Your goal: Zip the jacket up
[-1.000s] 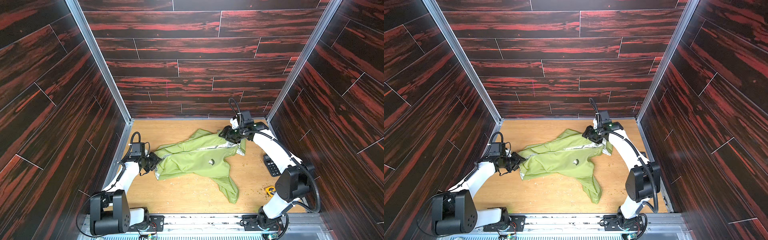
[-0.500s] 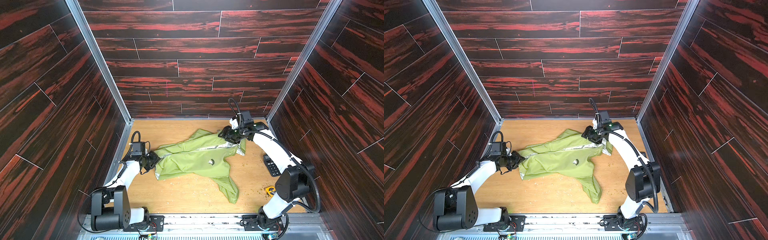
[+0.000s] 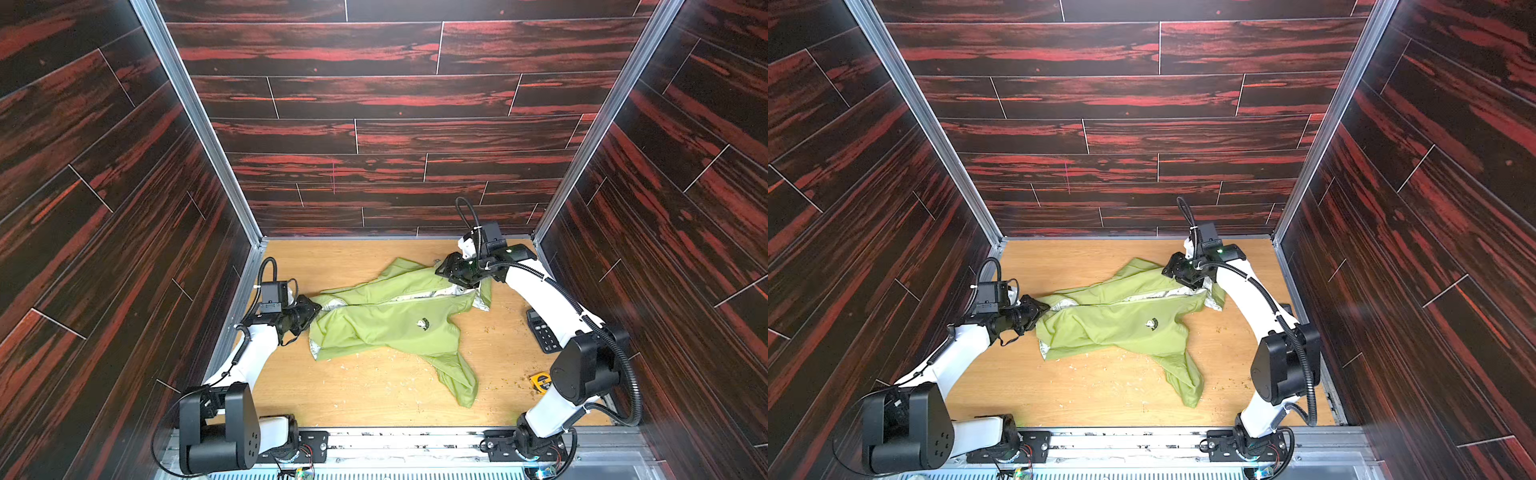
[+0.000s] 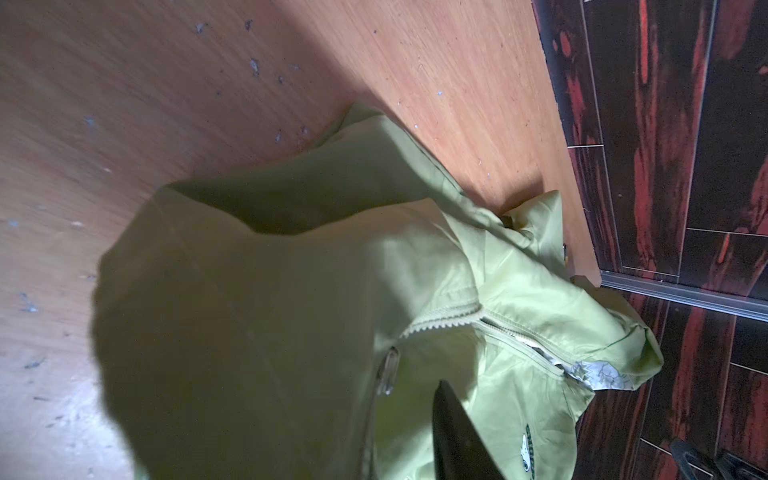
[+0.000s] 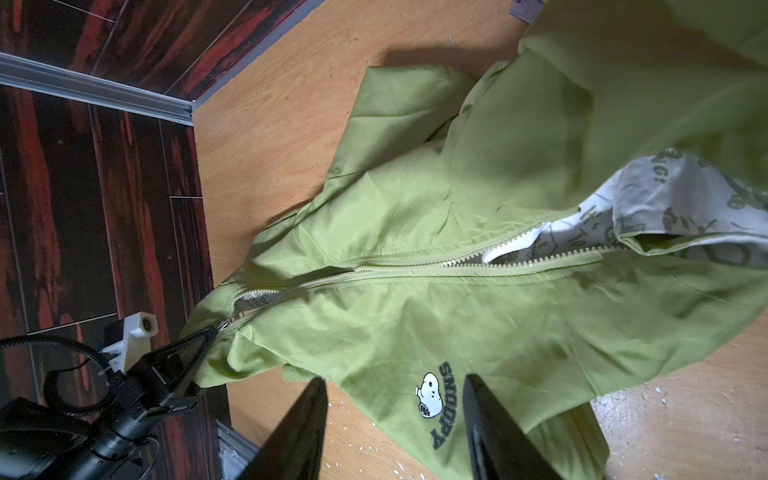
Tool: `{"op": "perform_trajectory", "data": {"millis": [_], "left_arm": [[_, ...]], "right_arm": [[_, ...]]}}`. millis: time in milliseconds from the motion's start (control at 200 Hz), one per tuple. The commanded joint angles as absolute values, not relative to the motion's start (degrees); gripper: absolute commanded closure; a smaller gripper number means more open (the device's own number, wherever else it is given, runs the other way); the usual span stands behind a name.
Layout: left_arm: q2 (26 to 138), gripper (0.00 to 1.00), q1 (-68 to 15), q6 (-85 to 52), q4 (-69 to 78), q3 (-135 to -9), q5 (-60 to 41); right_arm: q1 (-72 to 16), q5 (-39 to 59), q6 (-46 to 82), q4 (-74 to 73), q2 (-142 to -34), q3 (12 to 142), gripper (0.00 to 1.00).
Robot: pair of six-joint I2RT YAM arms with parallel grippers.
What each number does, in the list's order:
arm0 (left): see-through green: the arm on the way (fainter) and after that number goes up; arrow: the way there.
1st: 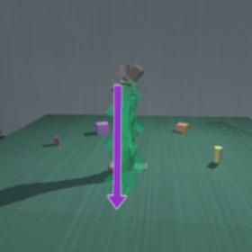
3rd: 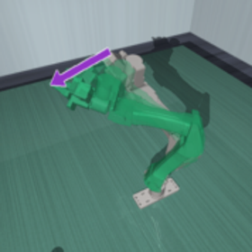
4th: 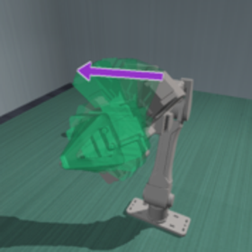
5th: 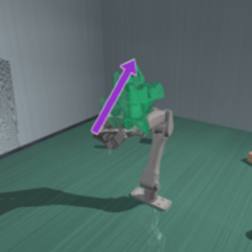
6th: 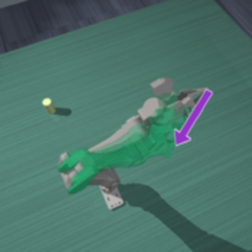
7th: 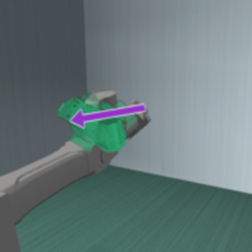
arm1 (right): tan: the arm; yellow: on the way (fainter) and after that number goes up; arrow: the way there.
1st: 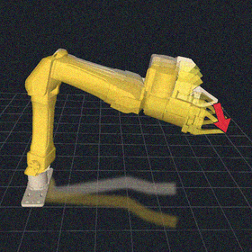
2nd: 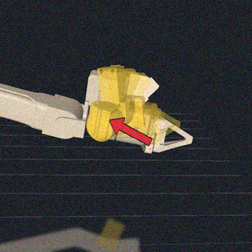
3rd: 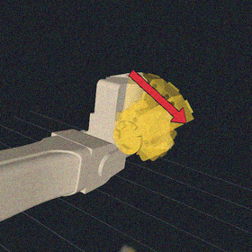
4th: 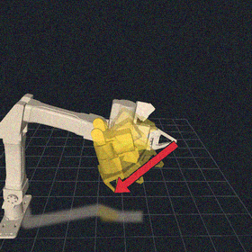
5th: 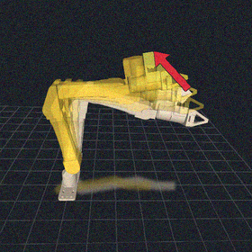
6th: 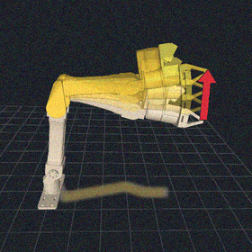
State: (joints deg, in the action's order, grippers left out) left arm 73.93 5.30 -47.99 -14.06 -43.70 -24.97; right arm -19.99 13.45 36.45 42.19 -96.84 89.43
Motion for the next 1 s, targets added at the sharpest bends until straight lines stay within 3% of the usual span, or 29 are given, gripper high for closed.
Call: {"op": "perform_trajectory", "data": {"millis": [0,406,766,997], "left_arm": [[71.28,0.68,5.62,-48.87,-12.85,-42.39,-26.10],[68.79,1.00,5.62,-51.96,-8.17,-41.44,-29.93],[70.85,1.00,5.62,-62.32,9.45,-43.79,-50.04],[72.62,1.00,5.37,-69.72,16.73,-46.50,-59.40]], "right_arm": [[-20.40,14.28,37.12,43.15,-94.57,88.33,0.45],[-21.49,17.67,37.87,43.32,-93.12,91.03,0.45],[-27.02,34.34,46.46,31.45,-94.43,91.93,0.45],[-33.59,39.97,53.93,19.84,-98.34,91.93,0.42]]}}
